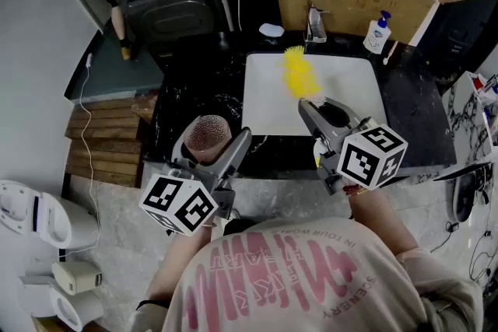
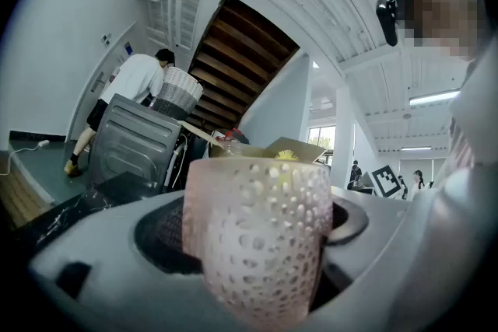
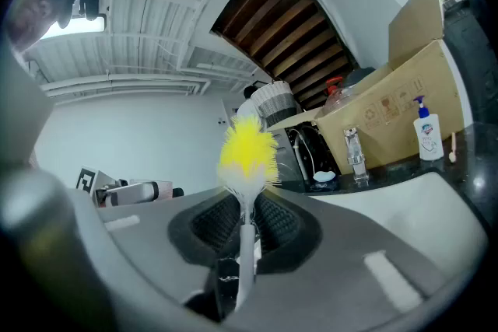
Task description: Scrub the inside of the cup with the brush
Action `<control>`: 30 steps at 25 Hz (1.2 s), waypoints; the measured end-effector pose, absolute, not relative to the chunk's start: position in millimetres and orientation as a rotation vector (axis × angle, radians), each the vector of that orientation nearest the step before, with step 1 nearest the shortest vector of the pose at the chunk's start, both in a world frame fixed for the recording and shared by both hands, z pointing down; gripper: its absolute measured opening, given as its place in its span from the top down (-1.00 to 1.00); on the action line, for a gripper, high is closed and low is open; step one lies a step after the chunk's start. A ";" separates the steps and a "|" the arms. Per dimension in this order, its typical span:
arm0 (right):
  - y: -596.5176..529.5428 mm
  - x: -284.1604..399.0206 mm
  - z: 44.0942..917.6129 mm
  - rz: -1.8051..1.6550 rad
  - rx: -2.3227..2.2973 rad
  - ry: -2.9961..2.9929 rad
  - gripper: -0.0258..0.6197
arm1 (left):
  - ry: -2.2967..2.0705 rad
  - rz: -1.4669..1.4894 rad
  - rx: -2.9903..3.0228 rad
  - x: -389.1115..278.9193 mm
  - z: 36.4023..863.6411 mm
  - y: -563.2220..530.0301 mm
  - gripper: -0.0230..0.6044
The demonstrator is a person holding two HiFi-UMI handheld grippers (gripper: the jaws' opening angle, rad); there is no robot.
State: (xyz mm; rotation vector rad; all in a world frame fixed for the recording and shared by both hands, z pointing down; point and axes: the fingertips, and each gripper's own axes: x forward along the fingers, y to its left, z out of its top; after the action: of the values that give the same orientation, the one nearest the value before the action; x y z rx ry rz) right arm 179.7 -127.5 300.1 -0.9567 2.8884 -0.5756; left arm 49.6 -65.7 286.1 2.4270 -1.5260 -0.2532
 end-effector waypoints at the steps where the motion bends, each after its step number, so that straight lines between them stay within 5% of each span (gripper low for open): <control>1: -127.4 176.3 299.2 -0.576 -0.955 2.890 0.73 | -1.525 -0.252 2.427 46.0 285.8 -66.2 -0.38; 30: -78.8 -34.9 259.3 -0.146 -0.510 3.448 0.72 | -1.283 0.216 2.647 -98.0 300.4 -94.3 -0.37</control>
State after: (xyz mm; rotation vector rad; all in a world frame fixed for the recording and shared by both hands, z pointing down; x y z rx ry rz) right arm -34.9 -78.8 259.3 -0.5104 3.4479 -0.1464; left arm -98.0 -94.3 300.4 2.6469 -1.2827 0.2160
